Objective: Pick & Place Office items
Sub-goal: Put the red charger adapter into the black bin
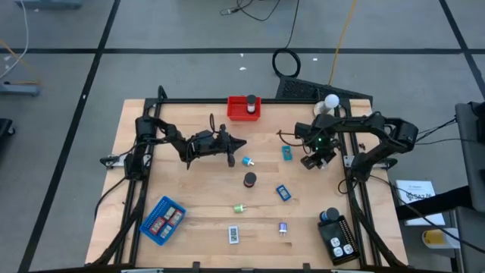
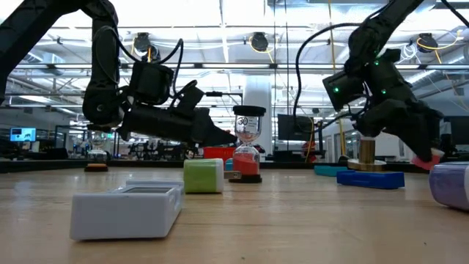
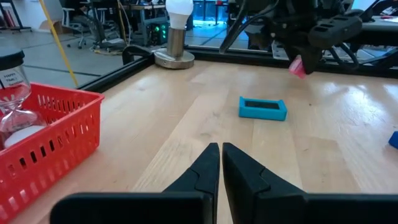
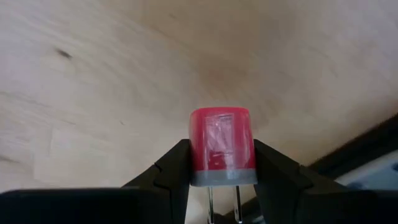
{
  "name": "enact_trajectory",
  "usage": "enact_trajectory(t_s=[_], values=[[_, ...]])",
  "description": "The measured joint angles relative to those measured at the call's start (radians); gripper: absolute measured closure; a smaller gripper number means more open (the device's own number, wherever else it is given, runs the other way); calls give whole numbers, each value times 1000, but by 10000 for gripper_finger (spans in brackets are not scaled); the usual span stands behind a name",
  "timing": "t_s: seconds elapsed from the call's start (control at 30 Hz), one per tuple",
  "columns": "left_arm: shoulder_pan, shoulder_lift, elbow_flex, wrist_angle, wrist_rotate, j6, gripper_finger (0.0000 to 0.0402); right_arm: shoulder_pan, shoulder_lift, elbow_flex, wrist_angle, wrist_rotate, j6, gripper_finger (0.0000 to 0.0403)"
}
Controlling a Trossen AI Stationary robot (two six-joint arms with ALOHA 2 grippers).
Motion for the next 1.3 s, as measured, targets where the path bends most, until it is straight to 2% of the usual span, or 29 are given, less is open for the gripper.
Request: enact_trajectory(t_s=[0.23, 0.5, 0.73, 1.1, 1.3], values=[[-1, 0, 0, -1, 0, -1, 378, 0, 29, -19, 37, -28, -3, 272], [-2, 0, 0, -1, 0, 0, 378, 0, 30, -20, 73, -22, -3, 205], [-2, 0, 0, -2, 0, 0, 378, 0, 24, -18, 88, -15, -8, 187], [2, 0, 0, -39, -1, -11, 378, 7, 14, 122, -2, 192, -71, 191], [2, 0, 0, -45, -1, -4, 378, 61, -77, 151, -23, 271, -35, 205]])
